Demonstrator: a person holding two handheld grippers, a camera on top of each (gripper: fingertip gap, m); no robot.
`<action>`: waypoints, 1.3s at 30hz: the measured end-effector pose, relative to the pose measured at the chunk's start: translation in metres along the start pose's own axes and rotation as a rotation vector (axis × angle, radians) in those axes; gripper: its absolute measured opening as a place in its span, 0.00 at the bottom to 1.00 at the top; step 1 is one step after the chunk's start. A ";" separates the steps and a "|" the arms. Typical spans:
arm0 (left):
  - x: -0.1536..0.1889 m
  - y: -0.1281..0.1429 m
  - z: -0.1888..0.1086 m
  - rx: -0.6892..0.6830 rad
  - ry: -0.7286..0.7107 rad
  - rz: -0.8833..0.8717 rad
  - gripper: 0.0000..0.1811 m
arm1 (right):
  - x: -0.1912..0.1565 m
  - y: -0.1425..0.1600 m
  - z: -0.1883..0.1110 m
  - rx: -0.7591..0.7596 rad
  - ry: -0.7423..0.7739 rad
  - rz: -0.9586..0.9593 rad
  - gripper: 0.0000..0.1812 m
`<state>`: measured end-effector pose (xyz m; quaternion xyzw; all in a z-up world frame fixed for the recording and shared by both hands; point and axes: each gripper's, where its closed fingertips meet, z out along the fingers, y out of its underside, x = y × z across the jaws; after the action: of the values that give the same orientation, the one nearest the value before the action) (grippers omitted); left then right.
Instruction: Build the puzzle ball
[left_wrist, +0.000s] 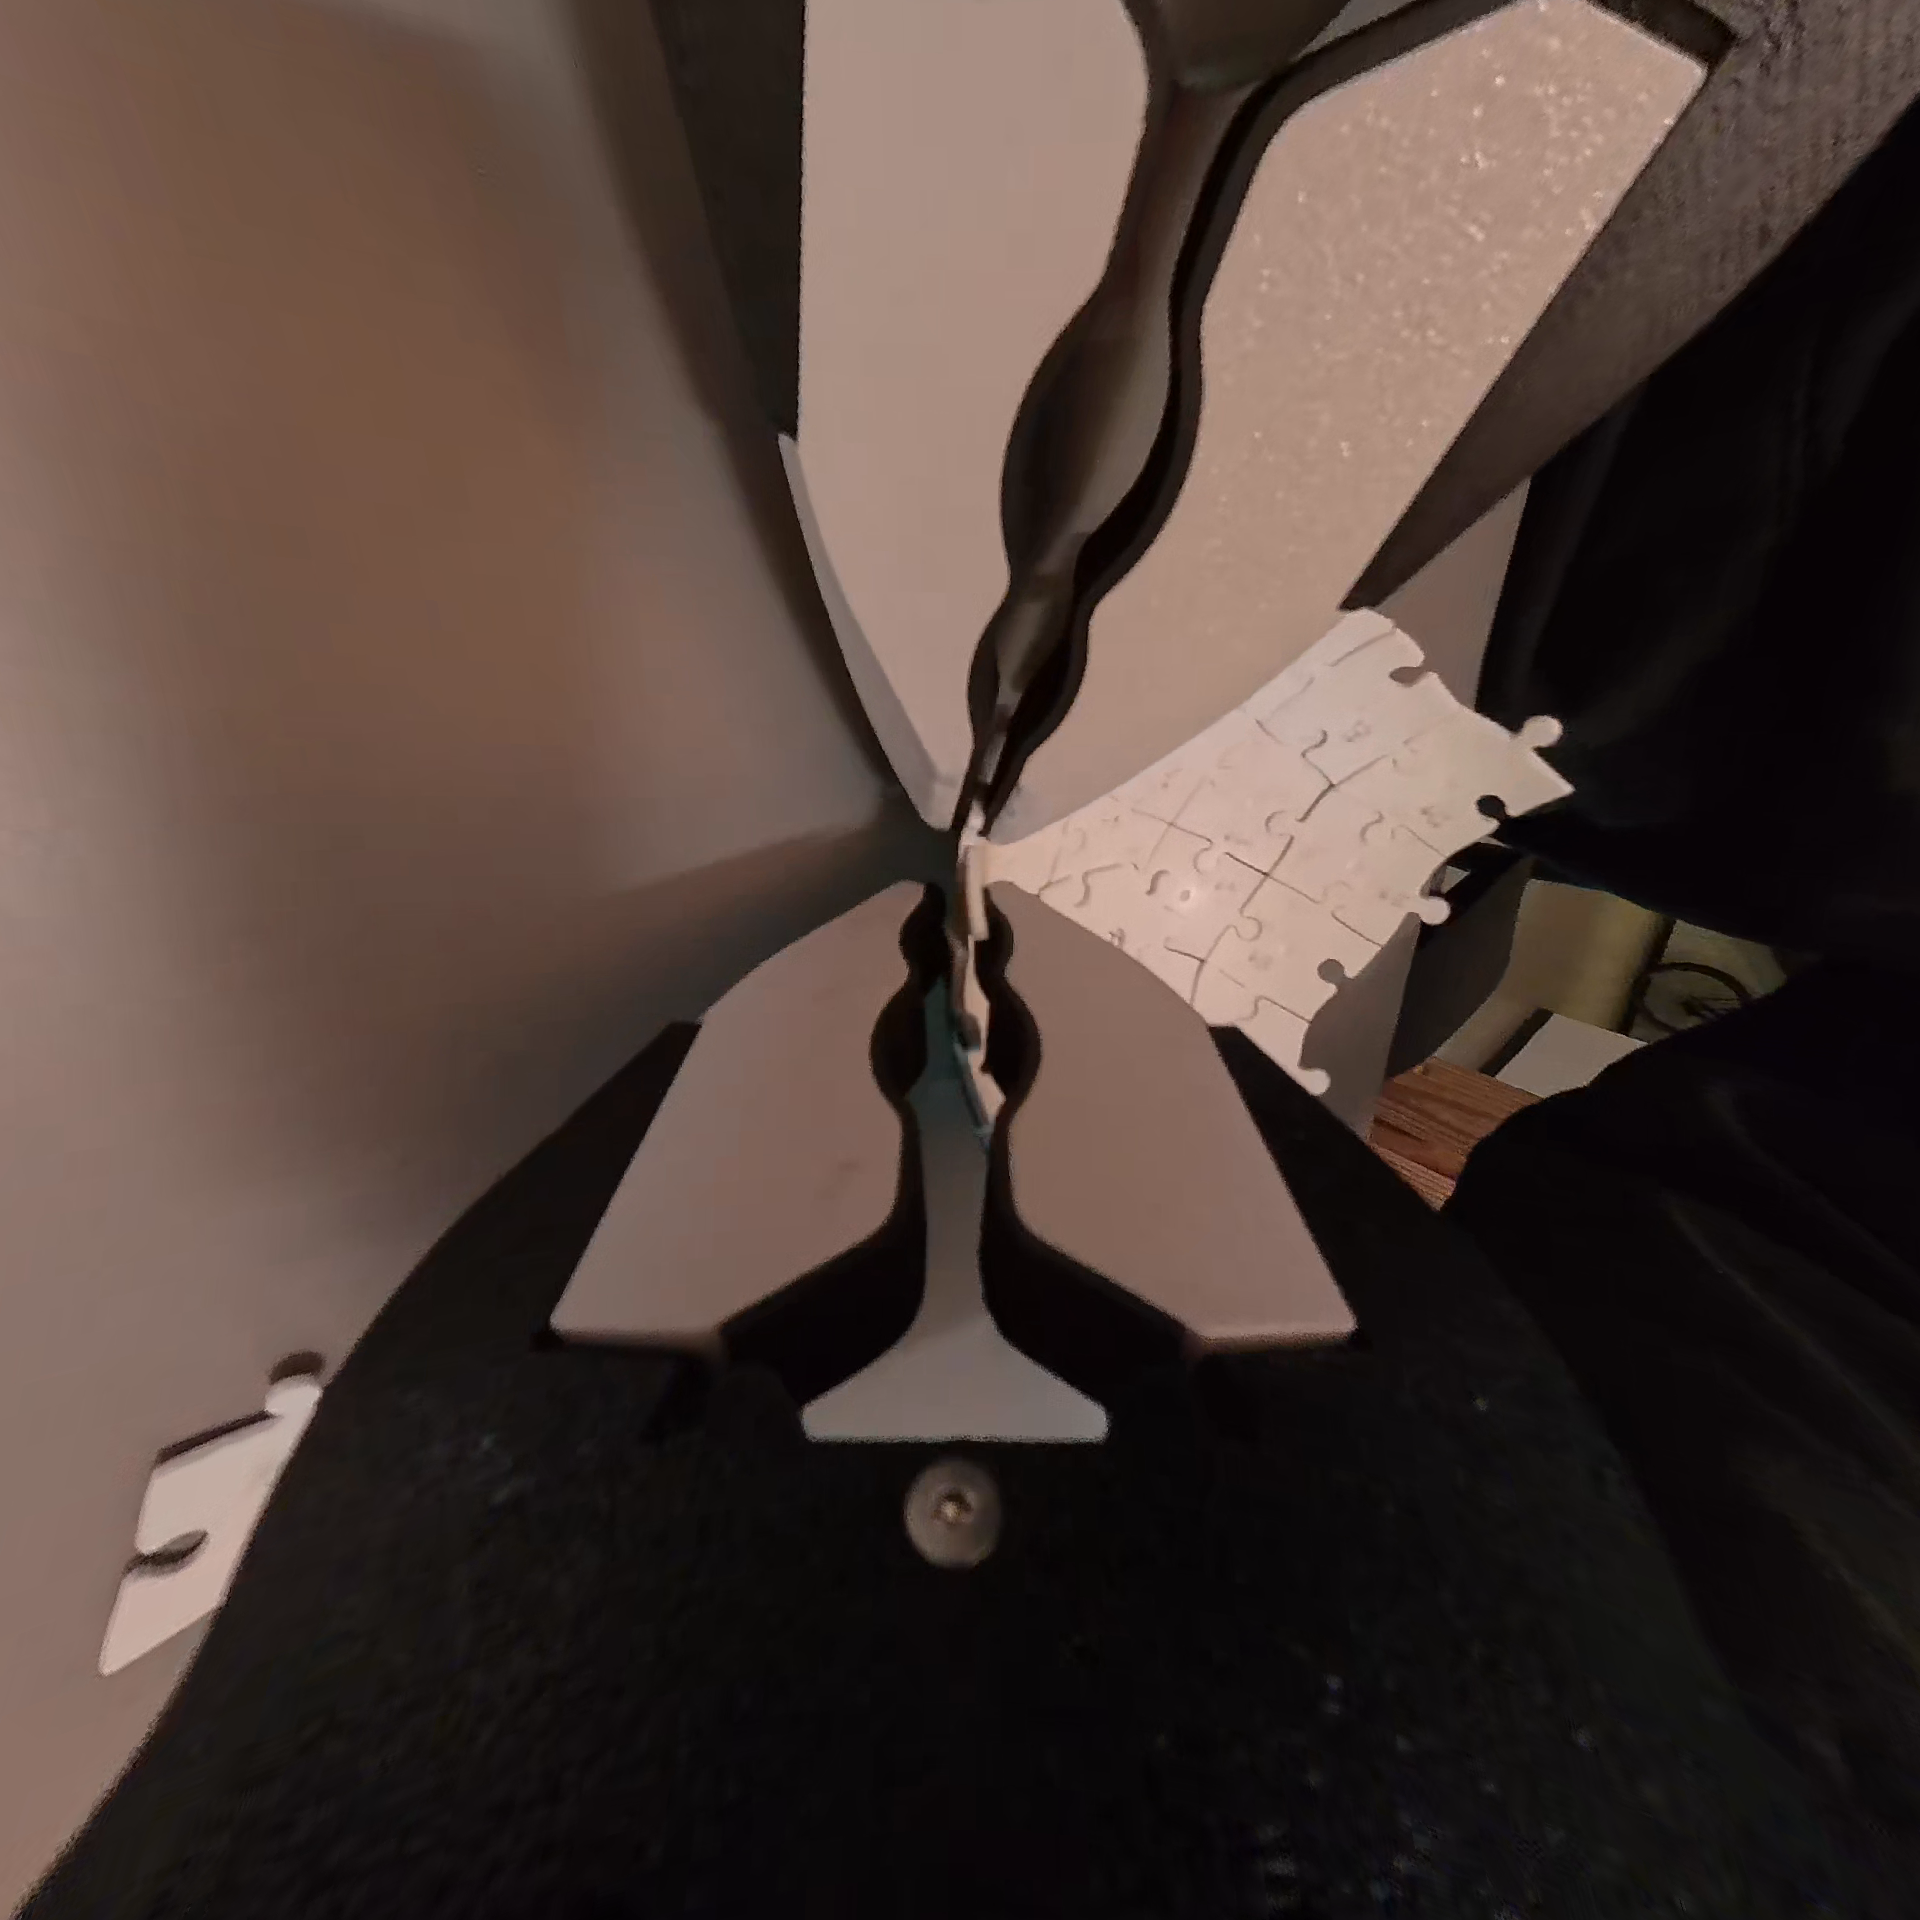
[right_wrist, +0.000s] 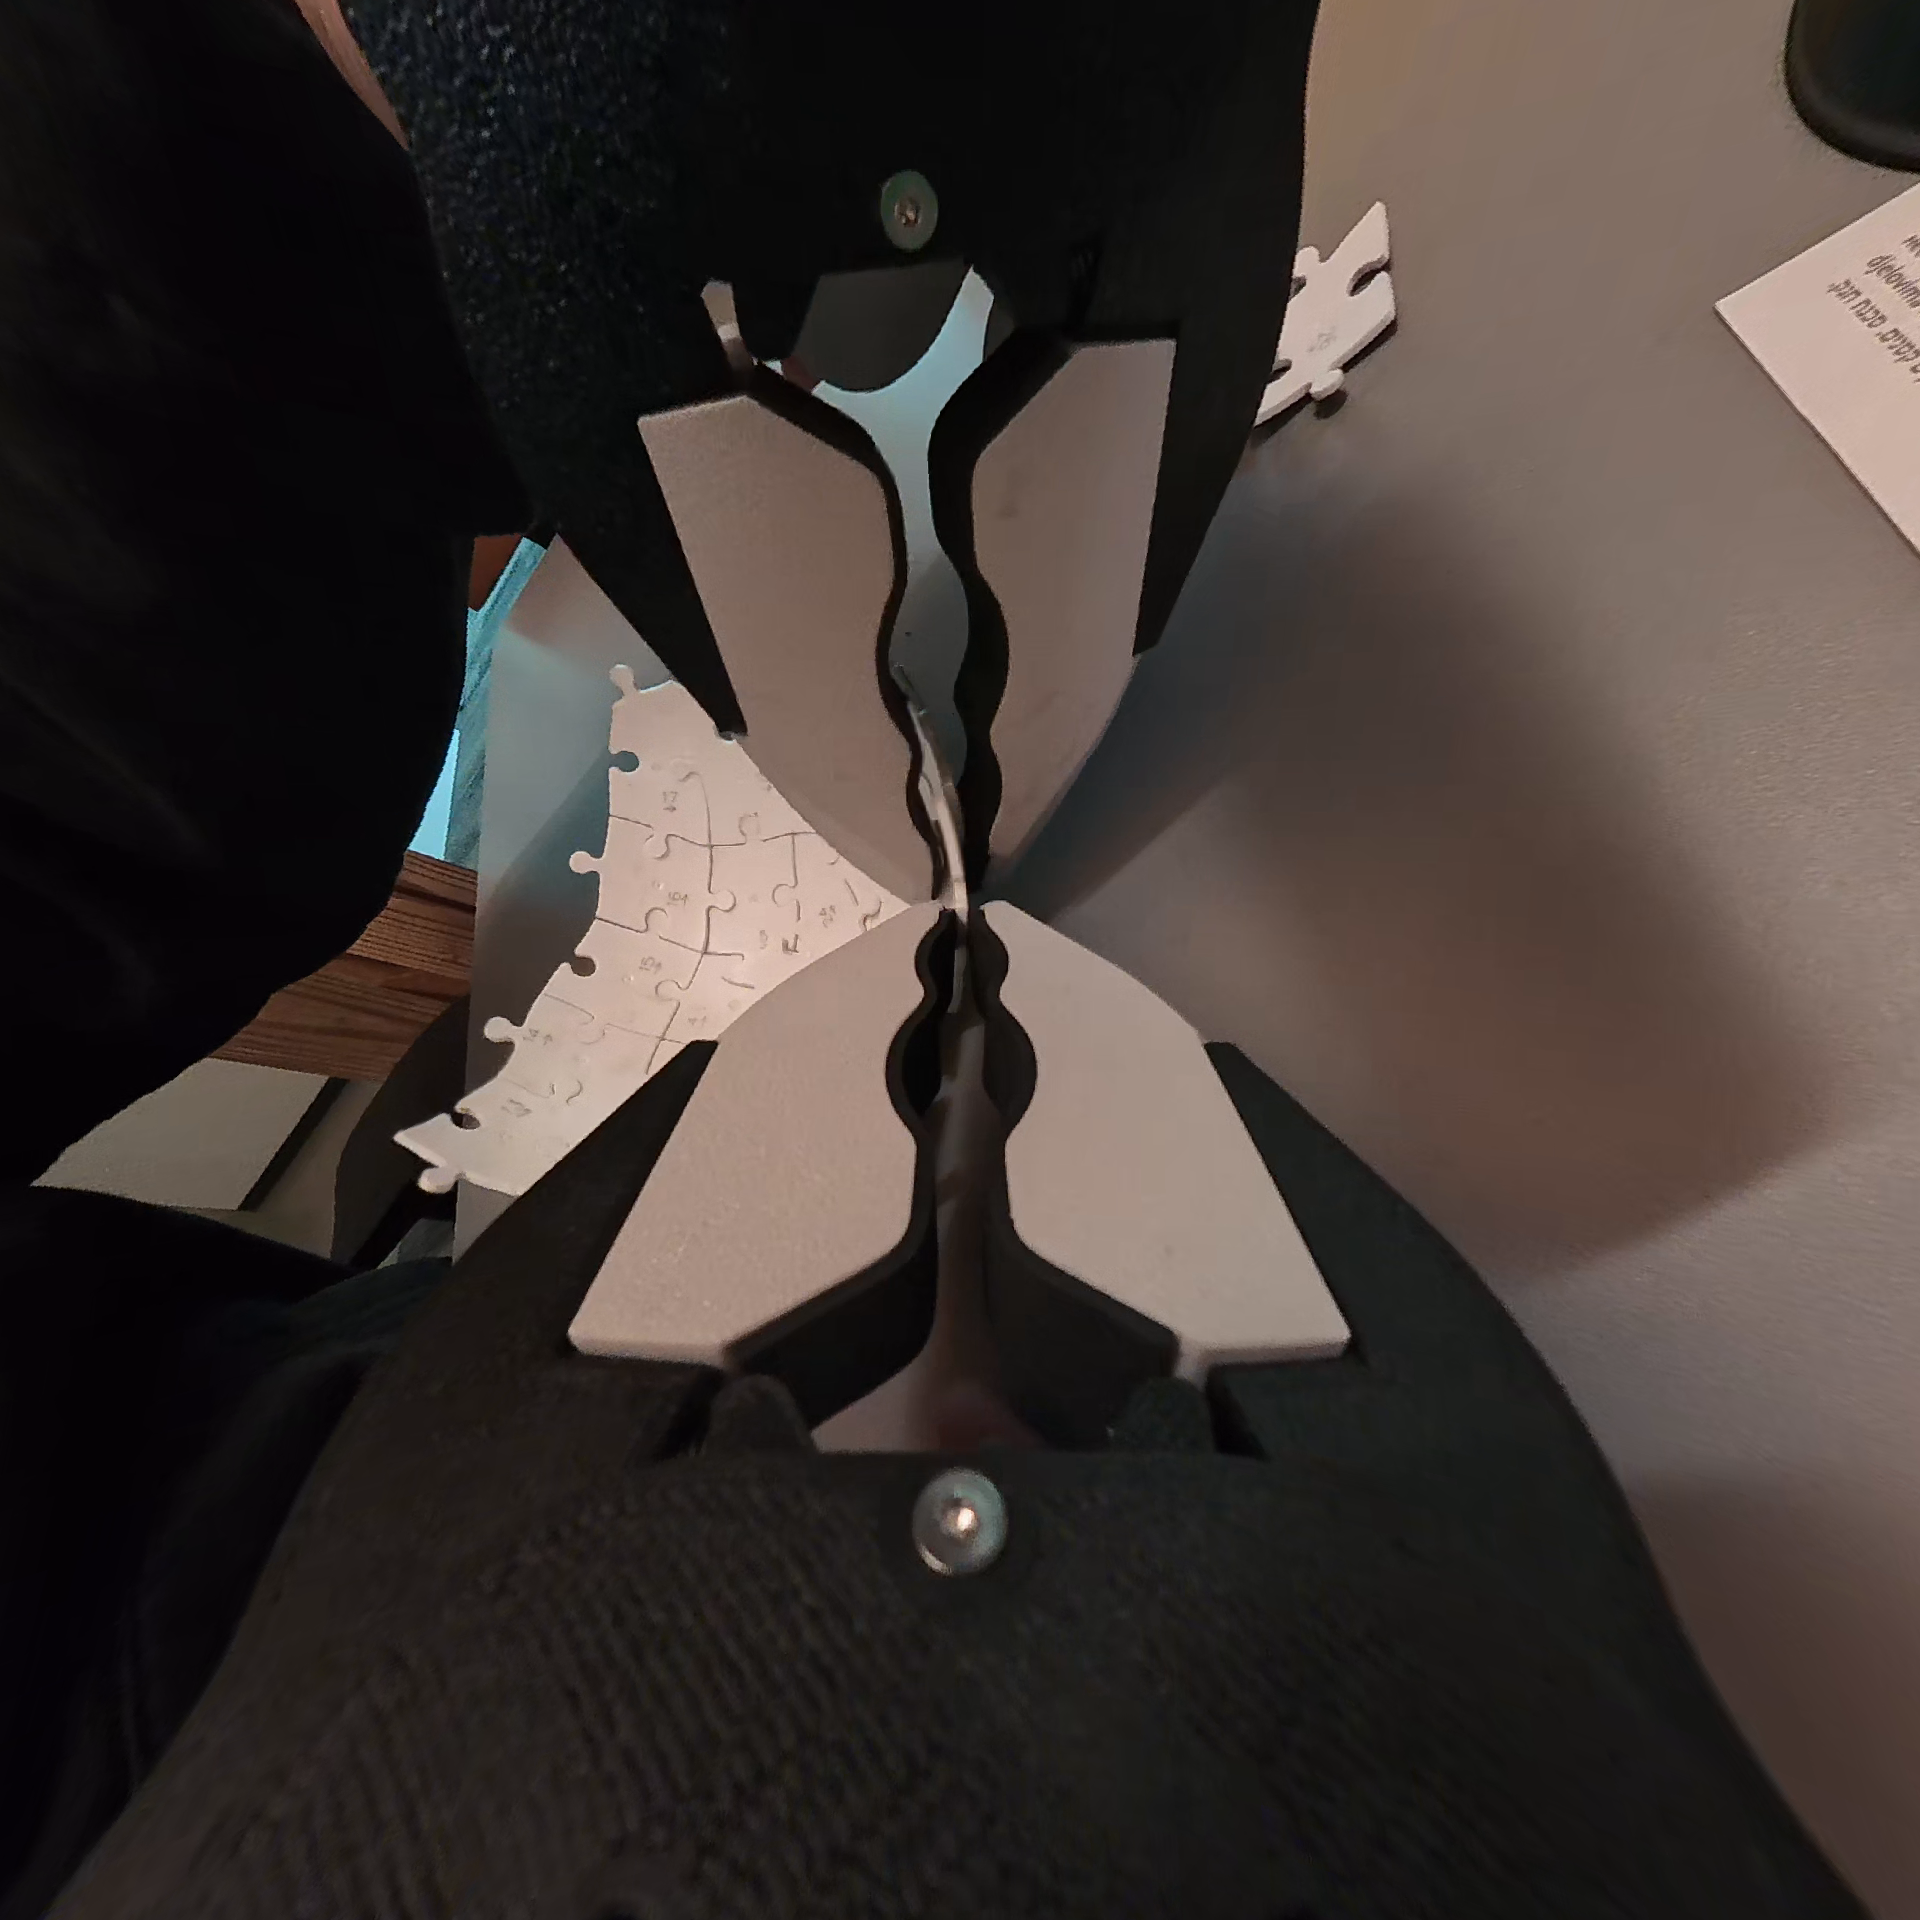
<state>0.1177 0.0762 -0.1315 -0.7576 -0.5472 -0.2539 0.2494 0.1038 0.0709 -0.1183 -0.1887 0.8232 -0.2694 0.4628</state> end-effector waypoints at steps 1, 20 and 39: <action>0.000 0.000 0.000 0.000 0.001 0.005 0.03 | 0.000 0.000 0.000 -0.001 0.000 -0.001 0.01; 0.003 0.016 -0.012 0.038 -0.074 -0.056 0.02 | -0.011 -0.007 -0.004 -0.031 -0.128 0.089 0.20; -0.001 0.035 -0.032 0.130 -0.215 -0.097 0.02 | -0.010 -0.004 0.036 -0.352 -0.139 -0.064 0.11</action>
<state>0.1476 0.0447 -0.1112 -0.7352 -0.6222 -0.1472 0.2251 0.1404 0.0636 -0.1244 -0.3107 0.8173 -0.1223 0.4696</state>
